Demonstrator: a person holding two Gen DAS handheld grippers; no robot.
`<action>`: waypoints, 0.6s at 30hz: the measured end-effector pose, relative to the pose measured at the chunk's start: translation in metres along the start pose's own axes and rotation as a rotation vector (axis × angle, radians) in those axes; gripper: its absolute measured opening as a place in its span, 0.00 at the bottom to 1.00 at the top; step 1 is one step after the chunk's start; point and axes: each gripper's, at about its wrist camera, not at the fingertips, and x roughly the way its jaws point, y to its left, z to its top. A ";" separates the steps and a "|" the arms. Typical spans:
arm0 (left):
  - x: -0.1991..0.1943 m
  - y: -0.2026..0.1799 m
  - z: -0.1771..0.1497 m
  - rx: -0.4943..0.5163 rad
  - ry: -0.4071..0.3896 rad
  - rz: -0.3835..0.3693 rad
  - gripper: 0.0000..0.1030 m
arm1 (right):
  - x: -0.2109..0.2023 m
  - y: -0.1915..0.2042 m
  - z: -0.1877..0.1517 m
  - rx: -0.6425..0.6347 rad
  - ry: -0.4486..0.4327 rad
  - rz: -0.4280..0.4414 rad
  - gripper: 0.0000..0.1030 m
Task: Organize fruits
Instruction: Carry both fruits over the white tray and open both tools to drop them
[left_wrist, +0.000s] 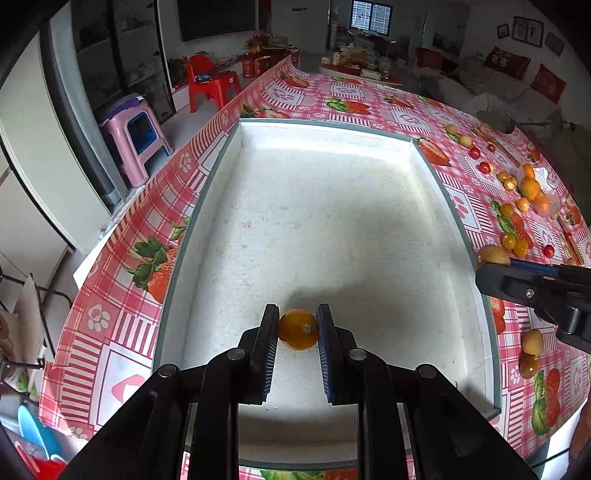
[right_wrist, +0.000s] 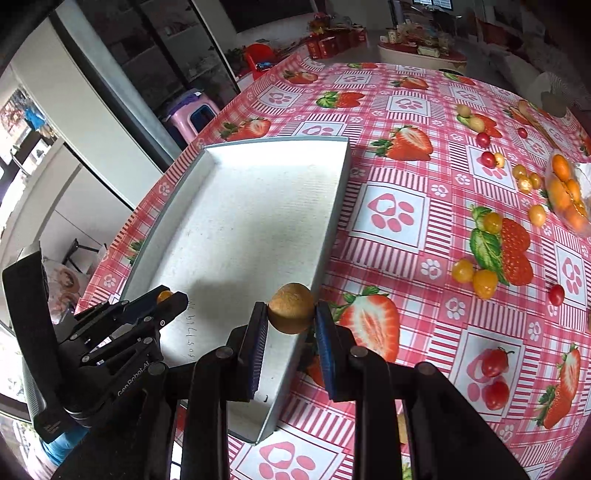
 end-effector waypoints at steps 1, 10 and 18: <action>0.001 0.003 -0.002 -0.002 0.004 0.004 0.21 | 0.006 0.007 0.001 -0.011 0.011 0.002 0.28; 0.006 0.003 -0.005 0.027 0.016 0.014 0.22 | 0.053 0.035 -0.001 -0.057 0.105 -0.026 0.28; -0.006 0.008 -0.003 0.007 -0.057 0.026 0.83 | 0.054 0.036 0.004 -0.058 0.098 -0.022 0.44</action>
